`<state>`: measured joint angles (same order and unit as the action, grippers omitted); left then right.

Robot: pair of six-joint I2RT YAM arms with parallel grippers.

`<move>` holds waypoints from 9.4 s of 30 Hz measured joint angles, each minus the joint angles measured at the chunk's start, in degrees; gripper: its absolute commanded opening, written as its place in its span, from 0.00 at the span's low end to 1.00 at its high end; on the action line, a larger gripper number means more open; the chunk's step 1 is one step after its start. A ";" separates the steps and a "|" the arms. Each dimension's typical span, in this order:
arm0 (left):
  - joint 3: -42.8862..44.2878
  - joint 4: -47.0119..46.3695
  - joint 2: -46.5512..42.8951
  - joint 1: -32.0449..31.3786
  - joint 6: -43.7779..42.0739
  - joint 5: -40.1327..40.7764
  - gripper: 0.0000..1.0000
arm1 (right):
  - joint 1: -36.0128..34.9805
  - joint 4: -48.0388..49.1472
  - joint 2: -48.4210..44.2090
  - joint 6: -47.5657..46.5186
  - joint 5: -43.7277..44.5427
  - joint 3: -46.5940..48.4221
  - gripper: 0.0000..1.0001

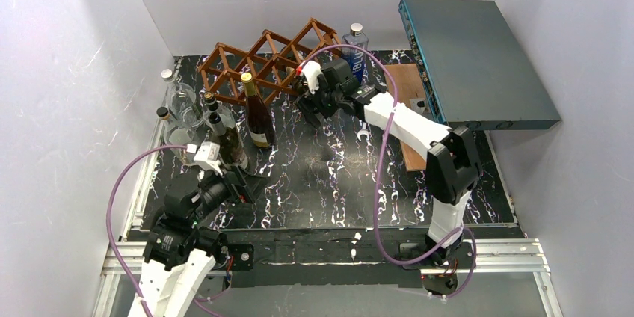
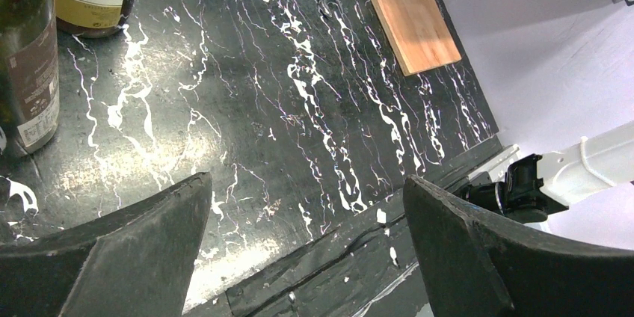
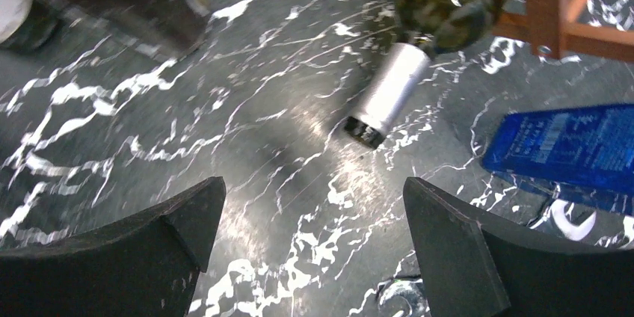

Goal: Take the wine bottle off the wine rack
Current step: Pick up the wine bottle from the wine rack, then place the wine bottle at the center of the board.

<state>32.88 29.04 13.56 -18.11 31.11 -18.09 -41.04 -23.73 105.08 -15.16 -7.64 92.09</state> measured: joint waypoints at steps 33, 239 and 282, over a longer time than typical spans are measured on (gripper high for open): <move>-1.31 2.75 -5.35 0.00 0.02 2.21 0.98 | -0.09 10.49 27.65 21.29 25.00 24.50 0.98; -9.66 -70.66 65.94 -32.26 -53.11 -0.81 0.94 | -0.33 -19.56 -23.91 -29.83 -15.61 -31.26 0.06; -16.68 -72.72 59.12 -32.15 -48.24 6.03 0.00 | 6.91 -31.43 -22.23 -41.86 -19.69 -21.75 0.25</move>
<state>16.21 -43.68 72.69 -50.26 -17.12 -12.05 -34.13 -55.16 82.85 -57.01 -27.33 70.35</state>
